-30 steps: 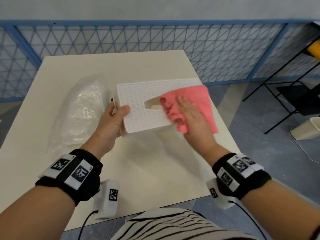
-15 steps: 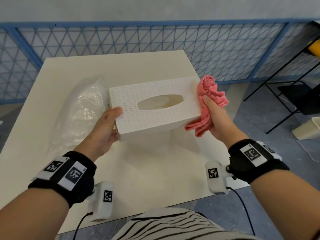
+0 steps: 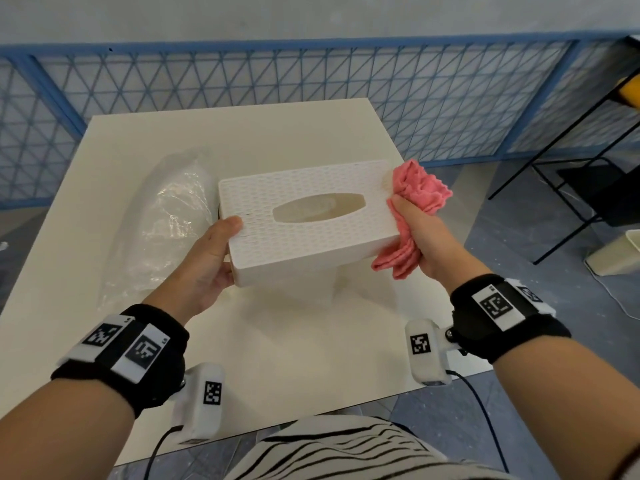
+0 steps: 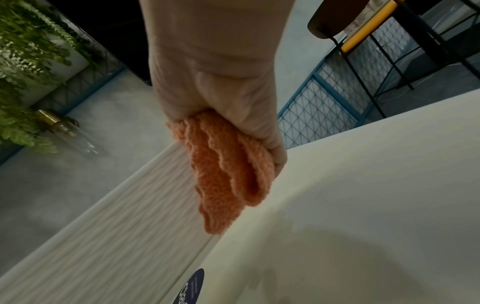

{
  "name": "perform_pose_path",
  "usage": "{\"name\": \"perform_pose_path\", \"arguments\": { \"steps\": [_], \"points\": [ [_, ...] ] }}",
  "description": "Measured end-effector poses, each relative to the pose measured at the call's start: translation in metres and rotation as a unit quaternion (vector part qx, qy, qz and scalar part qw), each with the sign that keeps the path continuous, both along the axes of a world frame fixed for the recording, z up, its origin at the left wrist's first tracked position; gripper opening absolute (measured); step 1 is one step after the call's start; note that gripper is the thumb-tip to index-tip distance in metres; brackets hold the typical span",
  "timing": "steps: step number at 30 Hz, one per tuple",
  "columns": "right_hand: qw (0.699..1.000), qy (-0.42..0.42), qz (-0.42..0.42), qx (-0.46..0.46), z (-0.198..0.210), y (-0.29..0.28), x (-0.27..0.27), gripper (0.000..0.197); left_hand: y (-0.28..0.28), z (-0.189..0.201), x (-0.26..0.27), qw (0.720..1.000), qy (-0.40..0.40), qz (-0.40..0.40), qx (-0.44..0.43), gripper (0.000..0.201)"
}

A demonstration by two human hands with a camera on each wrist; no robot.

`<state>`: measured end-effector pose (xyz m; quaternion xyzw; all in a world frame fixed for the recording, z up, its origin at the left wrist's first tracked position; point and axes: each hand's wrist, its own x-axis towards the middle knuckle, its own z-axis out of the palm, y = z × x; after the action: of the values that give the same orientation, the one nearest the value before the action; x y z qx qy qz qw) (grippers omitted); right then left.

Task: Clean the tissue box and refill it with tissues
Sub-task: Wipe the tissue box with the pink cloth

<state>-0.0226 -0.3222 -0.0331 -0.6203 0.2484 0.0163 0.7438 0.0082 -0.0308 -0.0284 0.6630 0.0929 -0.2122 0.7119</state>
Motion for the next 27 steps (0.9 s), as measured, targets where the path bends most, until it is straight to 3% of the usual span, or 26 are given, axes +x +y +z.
{"name": "perform_pose_path", "arguments": {
  "steps": [7, 11, 14, 17, 18, 21, 23, 25, 27],
  "points": [
    [0.998, 0.028, -0.048, -0.041, 0.003, 0.007, -0.002, 0.031, 0.004, 0.001, 0.003, 0.999, -0.017, 0.011, 0.025, 0.054],
    [0.991, 0.025, -0.091, 0.091, 0.0, -0.014, -0.004, 0.019, 0.017, -0.004, 0.003, 0.999, 0.008, 0.035, 0.009, 0.048],
    [0.991, 0.087, -0.06, 0.086, -0.006, -0.031, -0.006, 0.029, 0.025, -0.007, 0.002, 0.998, 0.02, 0.051, -0.005, 0.044],
    [0.987, 0.144, 0.016, 0.065, -0.015, -0.044, -0.01, 0.068, 0.029, -0.008, 0.002, 0.998, 0.019, 0.058, -0.013, 0.043],
    [0.985, 0.158, 0.045, 0.052, -0.017, -0.046, -0.011, 0.072, 0.03, -0.008, 0.002, 0.998, 0.019, 0.058, -0.016, 0.037],
    [0.979, 0.191, 0.062, 0.03, -0.028, -0.051, -0.013, 0.046, 0.032, -0.009, 0.003, 0.997, 0.027, 0.064, -0.024, 0.028],
    [0.977, 0.198, 0.067, 0.029, -0.037, -0.054, -0.015, 0.052, 0.031, -0.009, 0.004, 0.997, 0.03, 0.067, -0.024, 0.028],
    [0.97, 0.204, 0.118, -0.066, -0.043, -0.054, -0.02, 0.064, 0.03, -0.008, 0.004, 0.997, 0.034, 0.071, -0.027, 0.028],
    [0.94, 0.203, 0.157, -0.225, -0.046, -0.054, -0.025, 0.095, 0.029, -0.008, 0.004, 0.996, 0.038, 0.075, -0.031, 0.026]
  ]
}}
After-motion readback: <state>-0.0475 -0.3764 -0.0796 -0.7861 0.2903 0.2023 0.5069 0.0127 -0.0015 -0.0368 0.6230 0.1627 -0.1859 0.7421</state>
